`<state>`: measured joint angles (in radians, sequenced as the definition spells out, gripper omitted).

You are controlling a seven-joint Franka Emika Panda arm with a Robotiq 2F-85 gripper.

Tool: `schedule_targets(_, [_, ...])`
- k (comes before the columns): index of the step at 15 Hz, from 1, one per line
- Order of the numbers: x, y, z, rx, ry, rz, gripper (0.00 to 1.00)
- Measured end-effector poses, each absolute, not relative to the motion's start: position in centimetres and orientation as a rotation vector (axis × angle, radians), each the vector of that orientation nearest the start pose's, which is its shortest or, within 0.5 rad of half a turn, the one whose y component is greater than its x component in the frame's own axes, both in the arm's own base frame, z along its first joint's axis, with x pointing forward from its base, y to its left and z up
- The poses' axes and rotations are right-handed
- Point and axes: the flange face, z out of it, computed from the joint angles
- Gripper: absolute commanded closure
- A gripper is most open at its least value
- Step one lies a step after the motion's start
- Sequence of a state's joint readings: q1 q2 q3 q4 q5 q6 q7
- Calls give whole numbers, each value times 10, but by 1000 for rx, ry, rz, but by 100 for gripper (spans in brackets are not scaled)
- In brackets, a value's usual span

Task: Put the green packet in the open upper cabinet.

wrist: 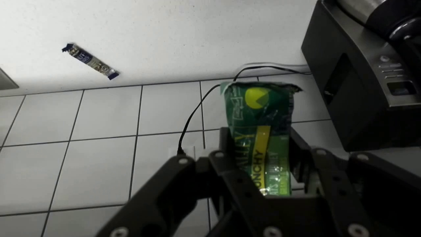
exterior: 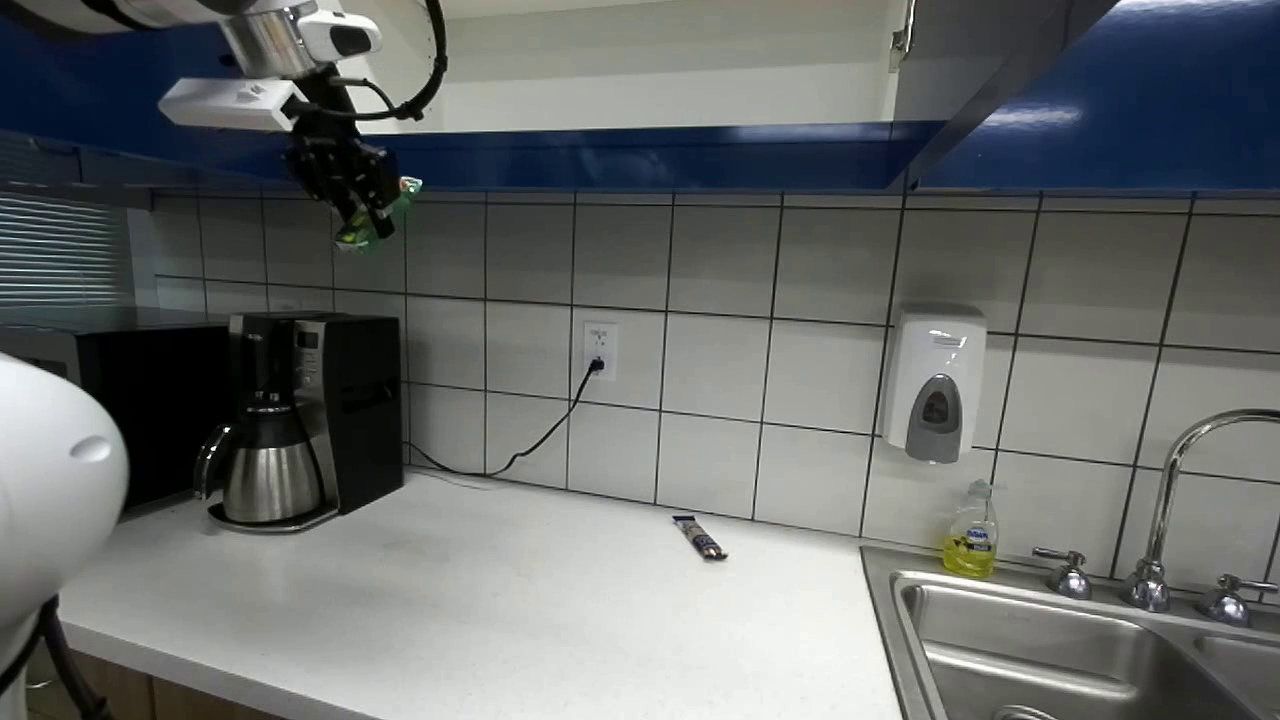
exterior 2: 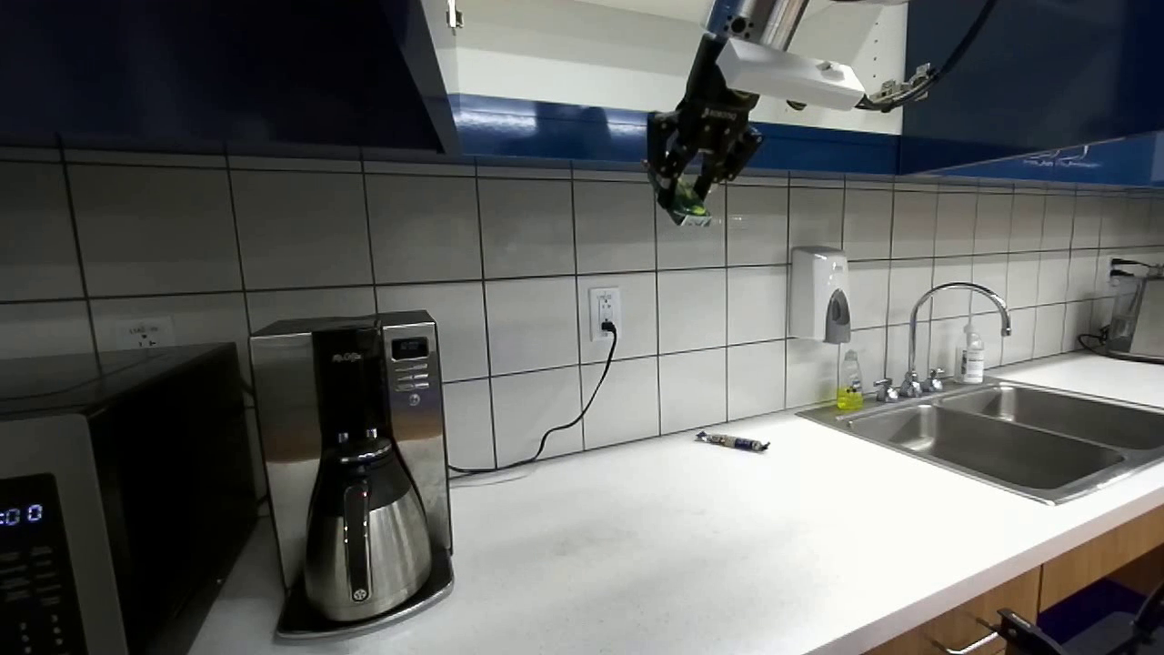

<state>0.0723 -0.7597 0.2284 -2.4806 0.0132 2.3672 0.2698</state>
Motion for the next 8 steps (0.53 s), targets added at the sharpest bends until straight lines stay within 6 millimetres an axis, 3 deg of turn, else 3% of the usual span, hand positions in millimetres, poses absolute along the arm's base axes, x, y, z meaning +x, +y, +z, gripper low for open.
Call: schedule_targets(8, [355,123,665,-2924,6,-1162,84])
